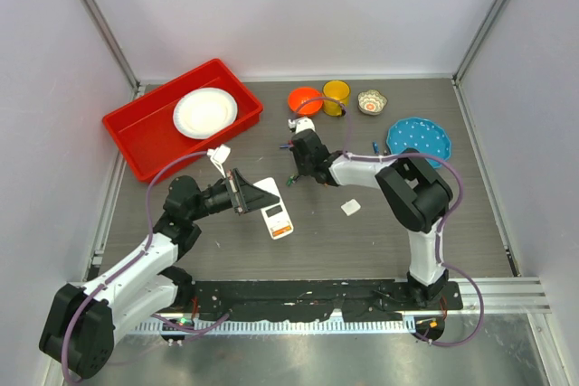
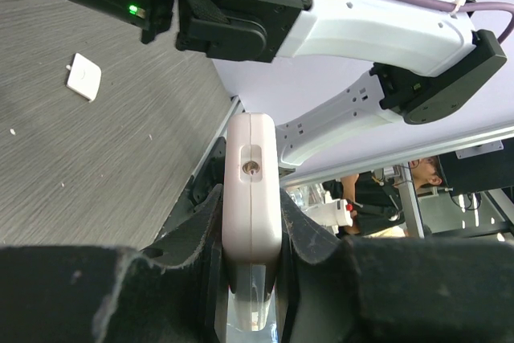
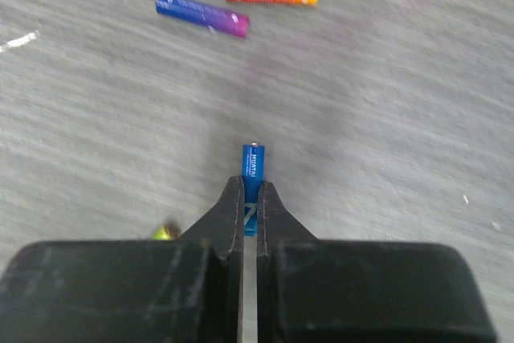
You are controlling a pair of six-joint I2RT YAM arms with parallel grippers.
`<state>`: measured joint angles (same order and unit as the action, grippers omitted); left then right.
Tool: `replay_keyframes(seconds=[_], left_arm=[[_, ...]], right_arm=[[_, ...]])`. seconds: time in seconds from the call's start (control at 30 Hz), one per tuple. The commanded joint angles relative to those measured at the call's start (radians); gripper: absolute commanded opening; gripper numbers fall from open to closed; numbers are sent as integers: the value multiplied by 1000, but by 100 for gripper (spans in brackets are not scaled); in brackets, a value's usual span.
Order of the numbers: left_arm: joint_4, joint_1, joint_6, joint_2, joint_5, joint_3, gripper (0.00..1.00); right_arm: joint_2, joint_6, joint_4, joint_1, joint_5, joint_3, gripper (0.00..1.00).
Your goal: Load the batteries into the remote control
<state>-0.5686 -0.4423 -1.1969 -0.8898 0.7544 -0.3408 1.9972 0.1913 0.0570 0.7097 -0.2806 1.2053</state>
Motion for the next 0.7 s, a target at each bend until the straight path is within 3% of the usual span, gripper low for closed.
replay_keyframes(seconds=[0.0,0.13,0.4,0.53,0.67], left_arm=[[-47,8,-7,3,28,-9,0],[-47,8,-7,-4,29,-13,0],[-42,8,-21,-9,20,-3,0],[-50,8,-18,-24,16,-4,0],[-63,8,-23,-47,3,-4,0]], right_arm=[[-207,57,30,-6,-51,-68,1],[-374,89,-40,-6,-31,-104,1],[-675,51,-173,40,173,-315,1],[-718,49,-278,108,162,-366,1],[-742,140,-249,126,141,-458,1]])
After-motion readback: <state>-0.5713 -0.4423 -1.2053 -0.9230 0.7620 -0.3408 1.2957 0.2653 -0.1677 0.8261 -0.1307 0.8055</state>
